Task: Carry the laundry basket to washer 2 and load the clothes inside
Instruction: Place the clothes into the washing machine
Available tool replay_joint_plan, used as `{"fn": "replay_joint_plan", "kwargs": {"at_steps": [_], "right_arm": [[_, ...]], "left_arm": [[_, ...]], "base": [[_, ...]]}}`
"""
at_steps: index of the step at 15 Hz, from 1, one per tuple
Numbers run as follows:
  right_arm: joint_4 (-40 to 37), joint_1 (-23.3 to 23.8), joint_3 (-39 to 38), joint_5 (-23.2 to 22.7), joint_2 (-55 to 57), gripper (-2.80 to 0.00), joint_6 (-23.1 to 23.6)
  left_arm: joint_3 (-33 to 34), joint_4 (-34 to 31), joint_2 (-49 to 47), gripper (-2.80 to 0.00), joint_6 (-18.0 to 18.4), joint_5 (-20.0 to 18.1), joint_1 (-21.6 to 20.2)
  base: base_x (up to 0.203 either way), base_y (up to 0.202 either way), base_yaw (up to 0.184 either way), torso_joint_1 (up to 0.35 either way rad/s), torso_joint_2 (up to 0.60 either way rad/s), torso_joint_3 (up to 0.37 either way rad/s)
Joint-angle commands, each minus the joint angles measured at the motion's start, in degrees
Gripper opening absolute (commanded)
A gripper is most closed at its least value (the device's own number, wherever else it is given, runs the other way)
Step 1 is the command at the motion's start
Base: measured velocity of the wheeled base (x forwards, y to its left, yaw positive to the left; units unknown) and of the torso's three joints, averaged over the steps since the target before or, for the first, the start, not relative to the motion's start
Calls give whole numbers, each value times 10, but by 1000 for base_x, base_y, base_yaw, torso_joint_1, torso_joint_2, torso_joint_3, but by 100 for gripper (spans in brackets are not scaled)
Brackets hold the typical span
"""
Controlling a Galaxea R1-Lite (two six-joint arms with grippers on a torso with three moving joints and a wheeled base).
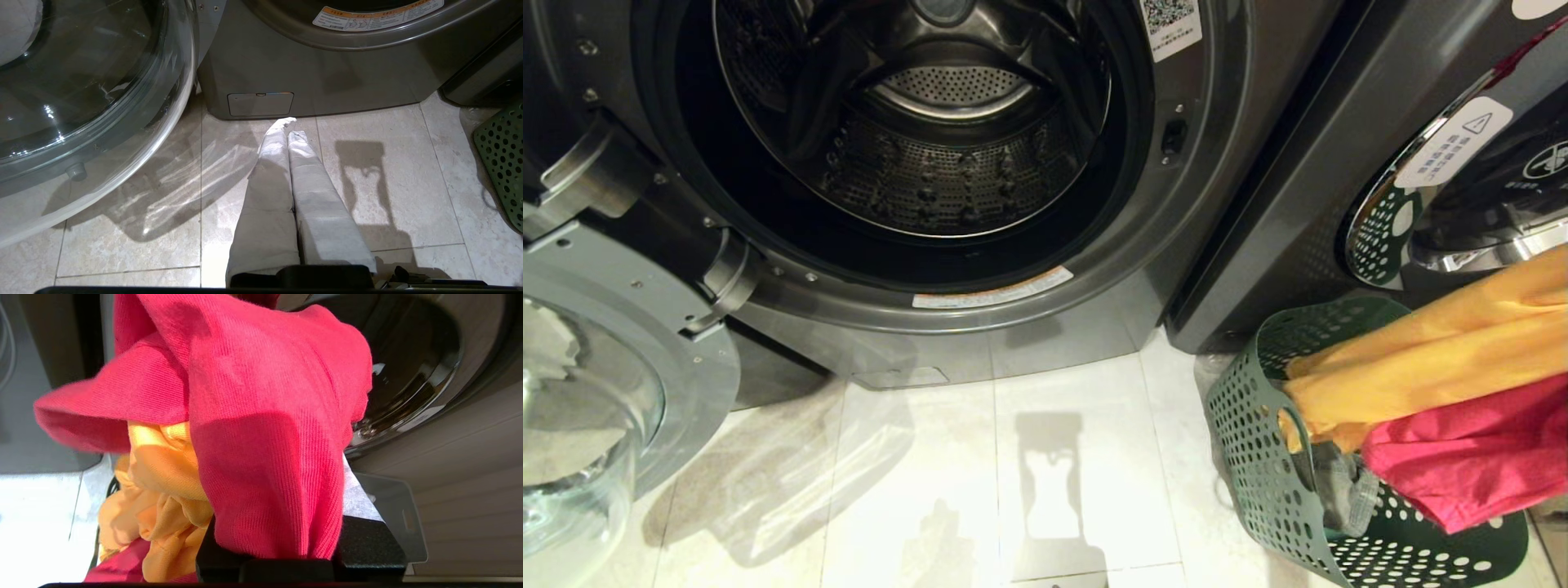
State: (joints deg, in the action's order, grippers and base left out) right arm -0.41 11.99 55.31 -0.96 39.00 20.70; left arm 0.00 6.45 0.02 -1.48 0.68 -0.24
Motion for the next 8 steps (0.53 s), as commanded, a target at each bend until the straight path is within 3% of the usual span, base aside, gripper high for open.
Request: {"fn": "replay_joint_plan", "kwargs": {"at_steps": [1, 5, 8], "right_arm": [[0, 7, 7, 0, 3, -280, -1], [-1, 1, 39, -10, 7, -280, -20], [-25, -11, 59, -127, 6, -280, -55]], "left_arm": [[23, 1, 0, -280, 0, 0, 0], [23, 1, 0, -280, 0, 0, 0], [23, 1, 0, -280, 0, 0, 0]], "base": [[0, 0, 0, 0, 0, 0], [0, 0, 0, 0, 0, 0], [0, 0, 0, 0, 0, 0]]}}
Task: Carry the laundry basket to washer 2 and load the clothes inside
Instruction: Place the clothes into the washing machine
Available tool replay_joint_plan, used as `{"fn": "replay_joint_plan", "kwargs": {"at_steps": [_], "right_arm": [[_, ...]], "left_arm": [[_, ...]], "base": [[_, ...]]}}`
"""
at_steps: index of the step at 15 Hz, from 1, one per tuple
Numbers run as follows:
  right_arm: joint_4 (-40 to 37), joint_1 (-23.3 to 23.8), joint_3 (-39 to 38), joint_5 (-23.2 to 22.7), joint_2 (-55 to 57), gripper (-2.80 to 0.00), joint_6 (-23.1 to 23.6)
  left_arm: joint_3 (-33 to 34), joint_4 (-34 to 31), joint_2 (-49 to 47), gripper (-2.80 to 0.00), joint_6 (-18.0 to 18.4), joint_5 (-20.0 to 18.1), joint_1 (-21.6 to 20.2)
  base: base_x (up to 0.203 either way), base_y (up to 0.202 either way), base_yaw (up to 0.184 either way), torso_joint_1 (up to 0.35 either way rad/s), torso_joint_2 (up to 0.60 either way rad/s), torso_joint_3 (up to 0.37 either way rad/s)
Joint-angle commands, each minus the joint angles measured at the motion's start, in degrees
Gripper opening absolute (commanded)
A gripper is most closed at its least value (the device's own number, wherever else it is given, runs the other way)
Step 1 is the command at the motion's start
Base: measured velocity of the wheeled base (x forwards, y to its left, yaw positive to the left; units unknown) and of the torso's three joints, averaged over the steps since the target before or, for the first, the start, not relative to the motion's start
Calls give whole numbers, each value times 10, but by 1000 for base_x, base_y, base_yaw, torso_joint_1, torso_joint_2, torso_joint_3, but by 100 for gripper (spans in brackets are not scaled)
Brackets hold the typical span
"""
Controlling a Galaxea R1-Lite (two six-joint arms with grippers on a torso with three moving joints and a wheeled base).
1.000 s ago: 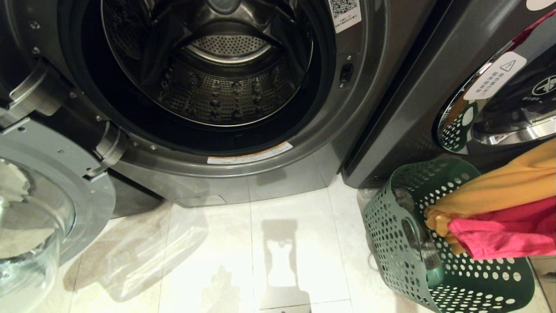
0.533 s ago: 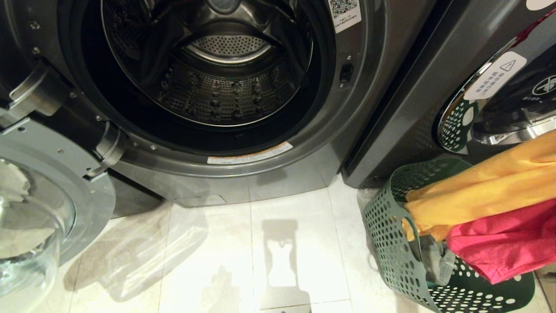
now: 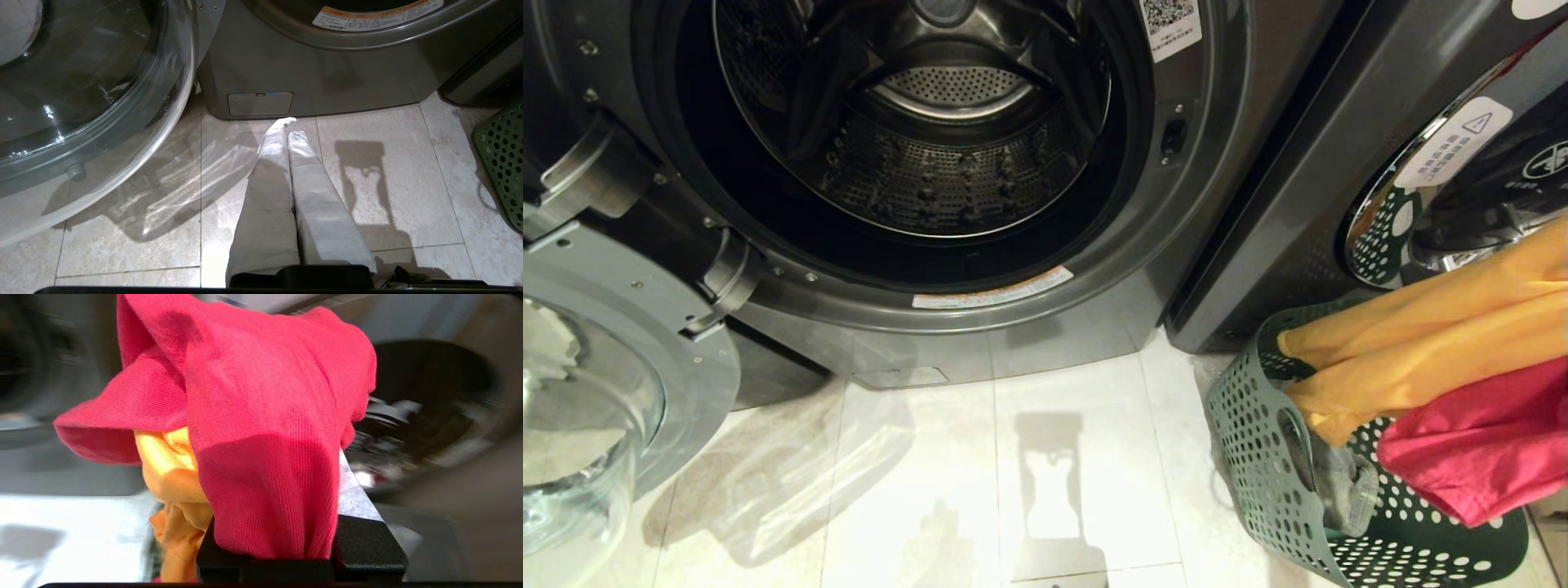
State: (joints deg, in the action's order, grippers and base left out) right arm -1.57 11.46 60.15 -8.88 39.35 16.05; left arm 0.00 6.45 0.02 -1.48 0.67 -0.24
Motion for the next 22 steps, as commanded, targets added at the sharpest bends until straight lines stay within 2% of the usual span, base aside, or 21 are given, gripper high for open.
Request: {"fn": "replay_joint_plan", "kwargs": {"at_steps": [1, 4, 6, 10, 15, 22], "right_arm": [[-35, -10, 23, -86, 2, -280, -21], [-55, -30, 46, -190, 11, -280, -41], [-56, -39, 57, -218, 21, -280, -40], [-56, -54, 77, -215, 61, -280, -18], [-56, -61, 68, -214, 108, -280, 94], [-54, -87, 73, -216, 130, -280, 99]], "left_arm": [[23, 1, 0, -280, 0, 0, 0], [23, 1, 0, -280, 0, 0, 0], [23, 1, 0, -280, 0, 0, 0], [23, 1, 0, -280, 0, 0, 0], [23, 1, 0, -280, 0, 0, 0], [23, 1, 0, -280, 0, 0, 0]], "base": [[0, 0, 0, 0, 0, 0], [0, 0, 0, 0, 0, 0], [0, 0, 0, 0, 0, 0], [0, 0, 0, 0, 0, 0], [0, 0, 0, 0, 0, 0], [0, 0, 0, 0, 0, 0]]}}
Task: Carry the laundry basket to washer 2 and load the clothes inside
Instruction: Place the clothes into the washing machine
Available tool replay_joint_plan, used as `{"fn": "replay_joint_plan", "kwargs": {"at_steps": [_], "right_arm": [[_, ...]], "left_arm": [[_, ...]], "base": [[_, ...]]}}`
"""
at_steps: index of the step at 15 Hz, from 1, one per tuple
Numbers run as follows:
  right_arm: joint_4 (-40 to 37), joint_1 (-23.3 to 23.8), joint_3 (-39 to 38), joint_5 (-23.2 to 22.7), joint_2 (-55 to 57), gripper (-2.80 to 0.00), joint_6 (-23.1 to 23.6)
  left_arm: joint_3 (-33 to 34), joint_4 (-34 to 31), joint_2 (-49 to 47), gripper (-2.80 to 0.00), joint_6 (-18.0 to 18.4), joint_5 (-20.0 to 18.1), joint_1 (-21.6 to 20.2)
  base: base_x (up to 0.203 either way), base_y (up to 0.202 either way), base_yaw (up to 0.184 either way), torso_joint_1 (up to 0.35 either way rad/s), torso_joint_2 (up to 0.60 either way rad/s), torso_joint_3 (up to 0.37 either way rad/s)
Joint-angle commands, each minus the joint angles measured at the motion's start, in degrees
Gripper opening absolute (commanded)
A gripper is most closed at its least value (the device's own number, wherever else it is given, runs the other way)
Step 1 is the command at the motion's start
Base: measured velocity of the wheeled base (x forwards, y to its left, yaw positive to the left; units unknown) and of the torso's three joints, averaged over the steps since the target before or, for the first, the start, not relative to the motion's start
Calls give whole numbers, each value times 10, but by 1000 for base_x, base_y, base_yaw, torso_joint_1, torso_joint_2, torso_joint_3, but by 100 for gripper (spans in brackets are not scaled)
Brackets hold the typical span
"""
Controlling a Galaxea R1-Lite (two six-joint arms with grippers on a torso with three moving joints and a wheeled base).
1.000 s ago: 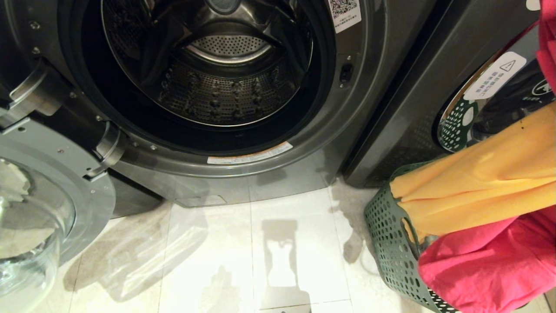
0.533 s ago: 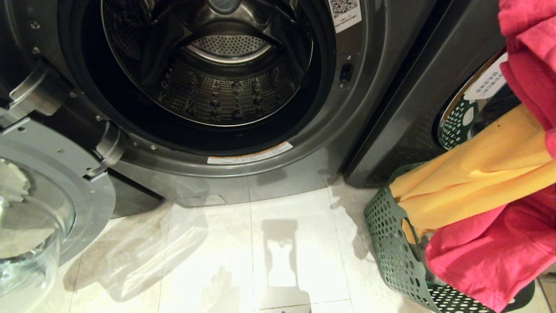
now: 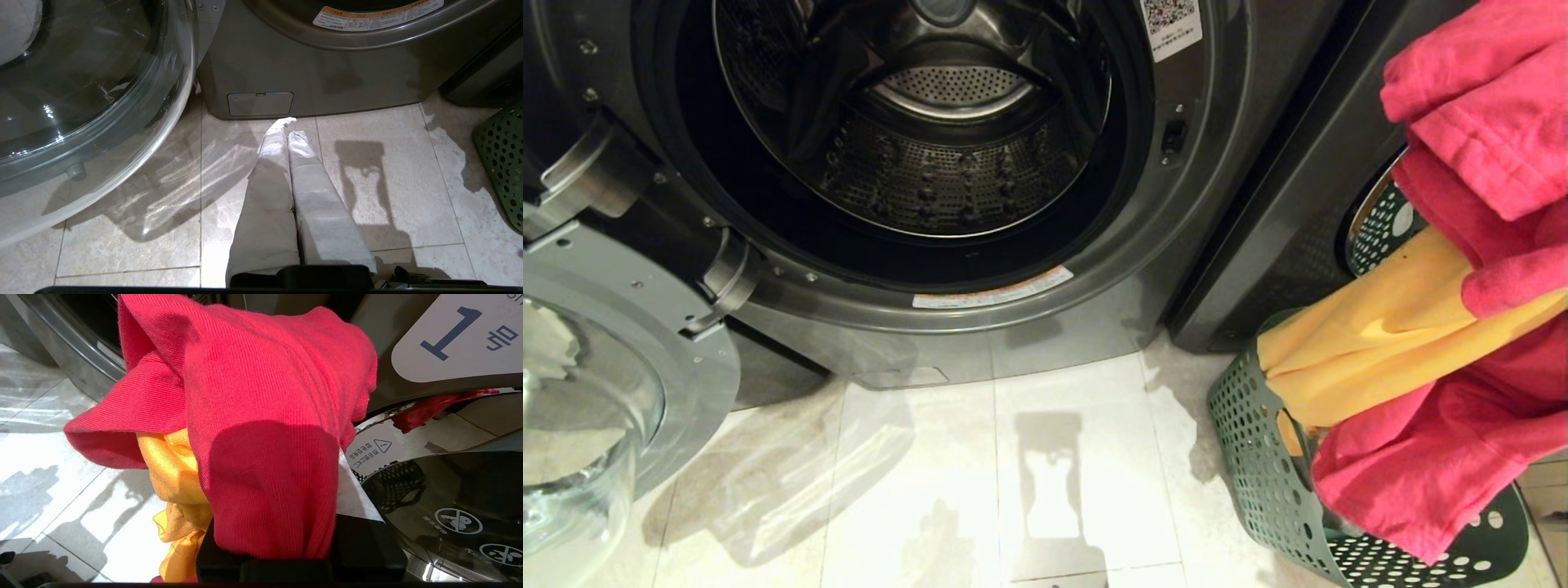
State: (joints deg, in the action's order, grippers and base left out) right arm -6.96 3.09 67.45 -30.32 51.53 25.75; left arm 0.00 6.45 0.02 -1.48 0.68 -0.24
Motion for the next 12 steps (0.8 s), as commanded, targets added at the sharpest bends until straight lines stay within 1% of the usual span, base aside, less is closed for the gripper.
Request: {"fn": "replay_joint_plan", "kwargs": {"at_steps": [1, 6, 7, 12], "right_arm": [[1, -5, -1, -2, 10, -280, 3], [2, -5, -1, -2, 9, -280, 4], [2, -5, 0, -2, 9, -280, 4], [3, -5, 1, -1, 15, -280, 4]], "left_arm": [[23, 1, 0, -280, 0, 0, 0], [23, 1, 0, -280, 0, 0, 0], [23, 1, 0, -280, 0, 0, 0], [23, 1, 0, -280, 0, 0, 0]], "base": [[0, 0, 0, 0, 0, 0], [0, 0, 0, 0, 0, 0], [-2, -7, 83, 5, 0, 2], [-1, -9, 171, 2, 0, 2]]}}
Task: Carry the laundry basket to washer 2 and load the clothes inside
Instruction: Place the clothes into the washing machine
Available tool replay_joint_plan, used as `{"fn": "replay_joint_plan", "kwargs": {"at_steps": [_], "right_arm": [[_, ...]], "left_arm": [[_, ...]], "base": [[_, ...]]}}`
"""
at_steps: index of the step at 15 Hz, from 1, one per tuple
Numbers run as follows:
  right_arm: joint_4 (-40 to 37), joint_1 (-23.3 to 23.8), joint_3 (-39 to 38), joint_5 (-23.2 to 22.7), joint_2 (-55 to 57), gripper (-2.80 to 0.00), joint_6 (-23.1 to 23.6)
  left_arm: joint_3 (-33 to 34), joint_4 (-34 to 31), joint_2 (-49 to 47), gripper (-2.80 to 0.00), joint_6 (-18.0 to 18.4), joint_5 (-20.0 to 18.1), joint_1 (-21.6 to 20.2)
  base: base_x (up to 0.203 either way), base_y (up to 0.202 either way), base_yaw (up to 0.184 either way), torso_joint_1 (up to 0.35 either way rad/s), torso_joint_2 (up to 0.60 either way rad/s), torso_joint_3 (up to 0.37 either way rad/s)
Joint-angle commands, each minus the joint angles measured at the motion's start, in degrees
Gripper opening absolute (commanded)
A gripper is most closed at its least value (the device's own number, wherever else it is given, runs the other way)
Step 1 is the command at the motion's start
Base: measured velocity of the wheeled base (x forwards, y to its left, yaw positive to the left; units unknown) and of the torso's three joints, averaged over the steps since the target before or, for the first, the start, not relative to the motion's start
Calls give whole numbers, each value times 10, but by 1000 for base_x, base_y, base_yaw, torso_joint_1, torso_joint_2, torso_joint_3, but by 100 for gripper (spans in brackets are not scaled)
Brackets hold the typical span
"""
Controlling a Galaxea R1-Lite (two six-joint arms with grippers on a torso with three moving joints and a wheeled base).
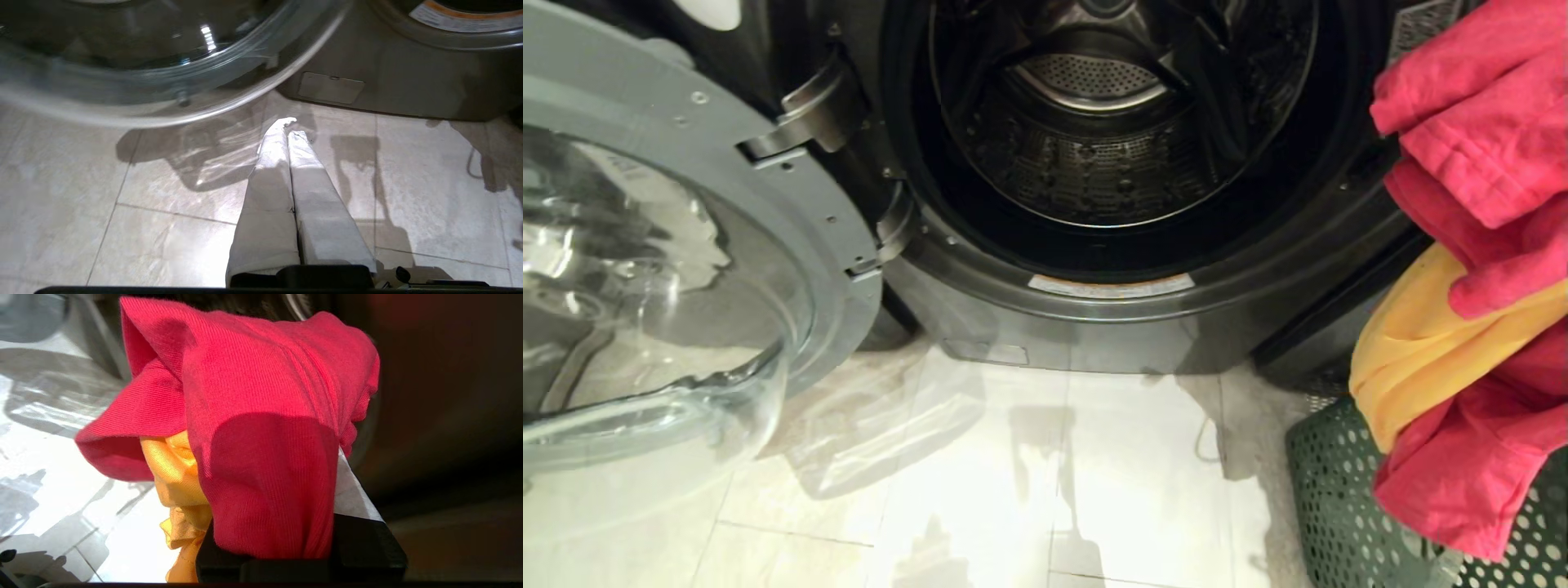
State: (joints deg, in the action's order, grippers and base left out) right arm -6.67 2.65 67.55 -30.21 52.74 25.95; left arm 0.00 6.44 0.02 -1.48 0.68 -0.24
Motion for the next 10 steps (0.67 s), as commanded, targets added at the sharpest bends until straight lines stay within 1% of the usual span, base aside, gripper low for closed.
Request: {"fn": "replay_joint_plan", "kwargs": {"at_steps": [1, 7, 10], "right_arm": [[1, 0, 0, -2, 3, -280, 1], [29, 1, -13, -2, 8, -280, 2], [92, 1, -50, -1, 3, -280, 2]], "left_arm": [[23, 1, 0, -280, 0, 0, 0], [23, 1, 0, -280, 0, 0, 0], [23, 1, 0, -280, 0, 0, 0]], "base": [[-1, -6, 173, 1, 7, 2], [-1, -8, 174, 2, 4, 0], [-2, -6, 120, 1, 5, 1]]}}
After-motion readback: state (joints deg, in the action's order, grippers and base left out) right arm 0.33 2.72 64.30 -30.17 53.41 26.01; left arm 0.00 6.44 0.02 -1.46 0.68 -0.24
